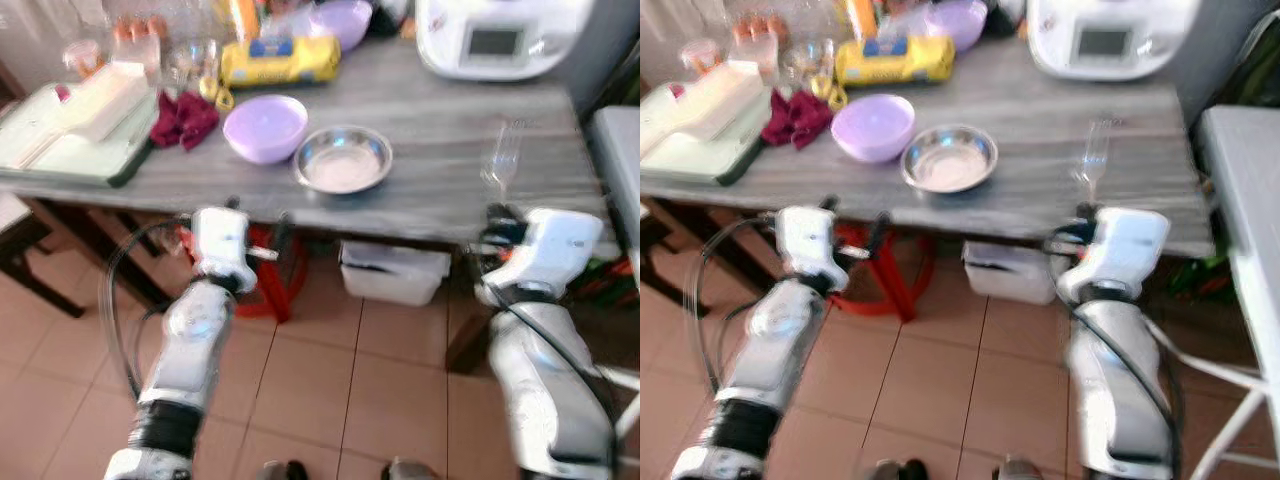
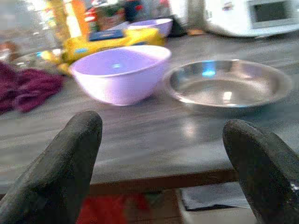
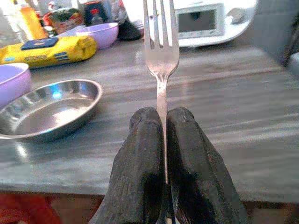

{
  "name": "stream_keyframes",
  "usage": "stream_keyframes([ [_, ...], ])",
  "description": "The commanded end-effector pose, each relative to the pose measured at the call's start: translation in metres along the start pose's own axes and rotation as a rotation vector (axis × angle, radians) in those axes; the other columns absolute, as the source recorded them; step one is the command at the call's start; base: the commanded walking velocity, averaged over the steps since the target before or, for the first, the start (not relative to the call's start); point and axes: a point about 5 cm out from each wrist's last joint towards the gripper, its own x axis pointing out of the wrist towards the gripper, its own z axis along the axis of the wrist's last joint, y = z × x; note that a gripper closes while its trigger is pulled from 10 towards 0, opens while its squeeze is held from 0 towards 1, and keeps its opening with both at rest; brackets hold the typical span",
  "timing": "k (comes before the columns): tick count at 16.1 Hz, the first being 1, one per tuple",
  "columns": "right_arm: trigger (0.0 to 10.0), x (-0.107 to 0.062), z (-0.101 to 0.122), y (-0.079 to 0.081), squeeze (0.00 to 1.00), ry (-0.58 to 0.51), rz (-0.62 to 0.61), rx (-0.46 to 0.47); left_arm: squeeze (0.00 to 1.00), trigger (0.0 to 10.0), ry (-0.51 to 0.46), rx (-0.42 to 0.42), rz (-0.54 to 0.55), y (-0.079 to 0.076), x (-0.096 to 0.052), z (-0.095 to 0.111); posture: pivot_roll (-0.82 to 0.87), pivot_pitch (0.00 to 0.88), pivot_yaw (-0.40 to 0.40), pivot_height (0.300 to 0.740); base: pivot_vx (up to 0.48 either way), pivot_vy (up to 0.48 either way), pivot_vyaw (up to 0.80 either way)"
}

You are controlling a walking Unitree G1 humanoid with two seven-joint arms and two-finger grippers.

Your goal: Setting the table

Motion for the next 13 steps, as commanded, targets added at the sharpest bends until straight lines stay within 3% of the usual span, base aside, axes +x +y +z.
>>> stream_keyframes([
  [1,10.0,-0.001,0.003,-0.004,0.0,-0.014,-0.017,-0.001,0.0,10.0,0.001,0.006,-0.01,-0.003,0.0,0.0,-0.18,0.205,0.109,0.74,0.311,0.0,0.0],
  [4,10.0,0.0,0.003,-0.004,0.0,-0.013,-0.018,0.0,0.0,10.0,0.002,0.002,-0.014,-0.003,0.0,0.0,-0.18,0.206,0.11,0.74,0.311,0.0,-0.36],
  [8,10.0,-0.001,0.001,-0.003,0.0,-0.011,-0.015,-0.002,0.0,10.0,-0.032,0.012,-0.019,0.002,-0.006,0.005,-0.17,0.209,0.112,0.74,0.0,0.0,0.0],
  [11,10.0,-0.001,0.001,-0.004,0.0,-0.012,-0.019,-0.001,0.0,10.0,-0.048,0.022,-0.008,0.012,-0.016,0.007,-0.17,0.211,0.119,0.74,0.0,0.0,0.0],
  [13,10.0,-0.002,0.001,-0.005,0.0,-0.014,-0.029,0.005,0.0,10.0,-0.032,0.015,-0.026,0.014,-0.031,0.005,-0.15,0.216,0.122,0.74,0.0,0.0,0.0],
])
